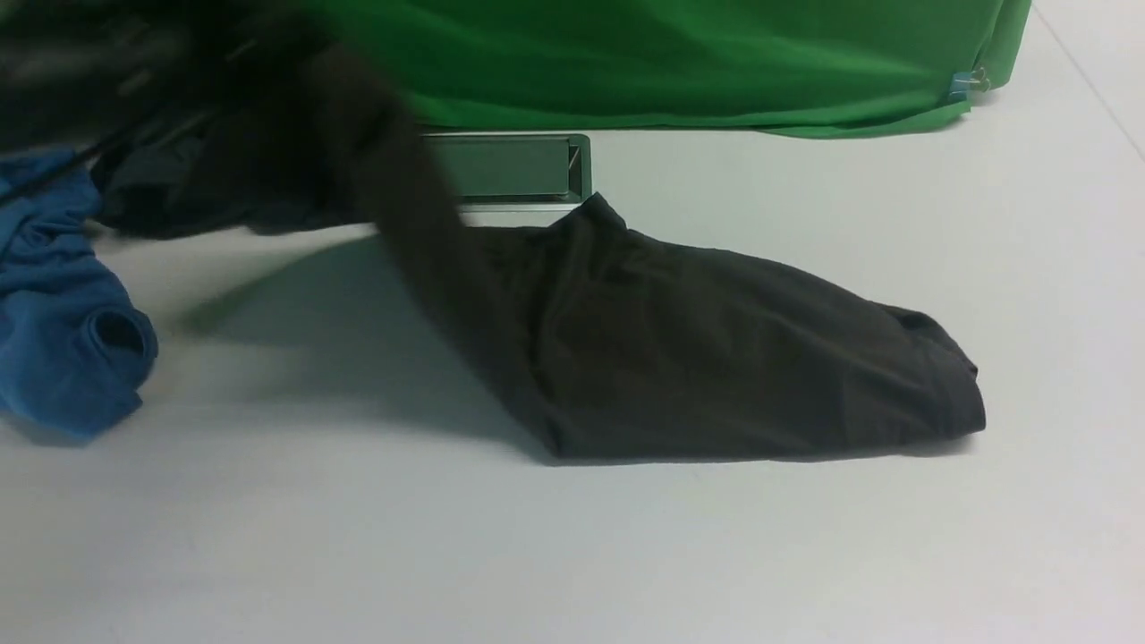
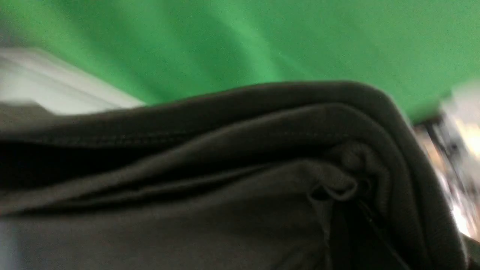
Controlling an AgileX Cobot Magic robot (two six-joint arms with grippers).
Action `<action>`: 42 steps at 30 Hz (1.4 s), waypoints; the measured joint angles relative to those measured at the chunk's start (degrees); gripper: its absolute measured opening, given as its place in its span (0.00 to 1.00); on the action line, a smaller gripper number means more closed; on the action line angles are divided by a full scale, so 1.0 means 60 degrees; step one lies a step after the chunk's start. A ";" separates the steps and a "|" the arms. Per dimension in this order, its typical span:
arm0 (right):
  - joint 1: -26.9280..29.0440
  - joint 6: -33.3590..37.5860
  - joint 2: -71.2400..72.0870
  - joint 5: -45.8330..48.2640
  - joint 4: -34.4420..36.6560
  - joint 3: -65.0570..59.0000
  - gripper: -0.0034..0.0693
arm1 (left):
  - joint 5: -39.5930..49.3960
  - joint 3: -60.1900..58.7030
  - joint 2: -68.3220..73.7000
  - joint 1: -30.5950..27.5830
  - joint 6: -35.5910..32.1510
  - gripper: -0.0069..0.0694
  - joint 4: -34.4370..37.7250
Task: Fold a long-sleeved shirt on a white desktop.
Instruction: 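Fold the garment over onto itself on the table with the left gripper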
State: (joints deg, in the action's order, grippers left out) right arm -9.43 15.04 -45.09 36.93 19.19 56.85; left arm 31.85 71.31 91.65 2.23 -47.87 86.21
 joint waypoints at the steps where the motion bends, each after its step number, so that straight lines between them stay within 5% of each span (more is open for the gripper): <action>1: -0.0050 0.0015 0.0037 0.0054 0.0000 0.0003 0.09 | -0.0092 0.0603 0.0227 0.0588 0.0166 0.18 -0.0360; 9: -0.0394 0.0078 0.0056 0.0232 -0.0174 0.0003 0.09 | -0.0241 0.4504 0.3774 0.5345 0.1265 0.18 -0.2498; 15: -0.0877 0.0278 0.0056 0.0498 -0.0295 0.0003 0.10 | -0.1403 0.5731 0.6803 0.7154 0.1566 0.21 -0.3523; 21: -0.1224 0.0309 0.0056 0.0660 -0.0742 0.0003 0.12 | -0.1526 0.5876 0.7582 0.7389 0.1566 0.39 -0.3775; 27: -0.1404 0.0271 0.0056 0.0372 -0.0929 0.0003 0.13 | -0.1493 0.5881 0.7071 0.7381 0.1608 0.86 -0.4929; 29: -0.1404 0.0132 0.0056 0.0174 -0.0936 0.0012 0.14 | -0.1398 0.5881 0.6763 0.7349 0.1665 0.94 -0.5579; 38: -0.1404 -0.0087 -0.0037 0.0020 -0.1057 0.1262 0.18 | 0.0496 0.5905 0.3879 0.6034 0.3486 1.00 -0.9299; 40: -0.1404 -0.0087 -0.0152 0.0083 -0.1227 0.1442 0.18 | 0.0975 0.5938 0.3628 0.5715 0.3806 0.98 -0.9657; 42: -0.1404 -0.0087 -0.0563 0.0454 -0.1617 0.1631 0.18 | 0.2755 0.5959 0.3077 0.4602 0.4170 0.84 -0.9929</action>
State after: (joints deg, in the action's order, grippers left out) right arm -17.85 14.51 -48.47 39.66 9.49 66.63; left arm 48.37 107.06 110.11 29.84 -22.85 26.64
